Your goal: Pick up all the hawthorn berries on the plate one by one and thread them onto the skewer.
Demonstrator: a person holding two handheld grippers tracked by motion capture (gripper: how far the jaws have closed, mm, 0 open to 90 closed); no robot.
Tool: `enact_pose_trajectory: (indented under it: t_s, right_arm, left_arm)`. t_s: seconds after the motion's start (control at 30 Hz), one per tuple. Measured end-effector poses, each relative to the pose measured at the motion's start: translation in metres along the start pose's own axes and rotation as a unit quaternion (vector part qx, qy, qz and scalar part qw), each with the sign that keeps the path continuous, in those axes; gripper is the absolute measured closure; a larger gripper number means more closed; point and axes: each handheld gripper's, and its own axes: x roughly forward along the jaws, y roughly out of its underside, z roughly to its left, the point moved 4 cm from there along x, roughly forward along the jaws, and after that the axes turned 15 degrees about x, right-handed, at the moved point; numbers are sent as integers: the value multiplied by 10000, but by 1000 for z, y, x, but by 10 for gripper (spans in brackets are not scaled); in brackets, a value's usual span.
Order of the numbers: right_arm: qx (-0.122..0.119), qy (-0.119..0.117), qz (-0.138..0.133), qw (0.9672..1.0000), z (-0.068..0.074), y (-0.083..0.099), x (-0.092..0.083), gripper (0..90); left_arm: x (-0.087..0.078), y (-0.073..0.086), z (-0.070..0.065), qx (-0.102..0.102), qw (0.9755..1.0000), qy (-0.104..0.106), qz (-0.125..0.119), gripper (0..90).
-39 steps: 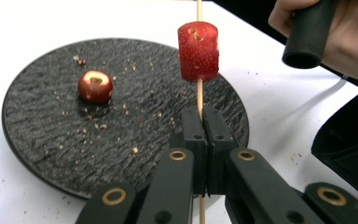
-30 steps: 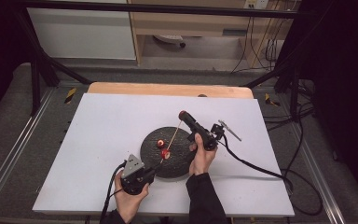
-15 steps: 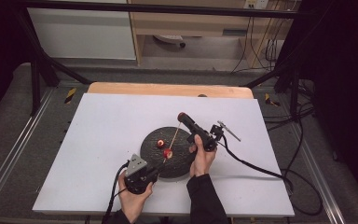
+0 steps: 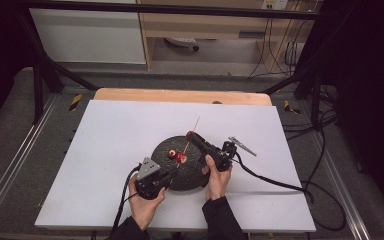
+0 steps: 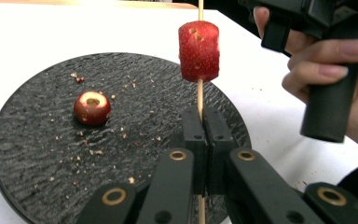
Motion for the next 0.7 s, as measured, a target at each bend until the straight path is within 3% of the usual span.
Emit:
enact_pose_trajectory:
  t_s: [0.4, 0.53, 0.63, 0.7]
  right_arm:
    - [-38, 169, 338, 9993, -7, 17, -5, 625]
    - [-100, 246, 528, 9983, -7, 19, -6, 614]
    - [-303, 375, 620, 9969, -6, 18, -8, 517]
    - [-474, 455, 714, 9953, -6, 16, -9, 430]
  left_arm:
    - [3, -1, 5, 96, 9999, 67, 86, 887]
    - [-2, 4, 8, 160, 9996, 178, 117, 887]
    - [-10, 9, 13, 211, 9994, 205, 154, 887]
    - [-19, 12, 19, 352, 9991, 121, 212, 887]
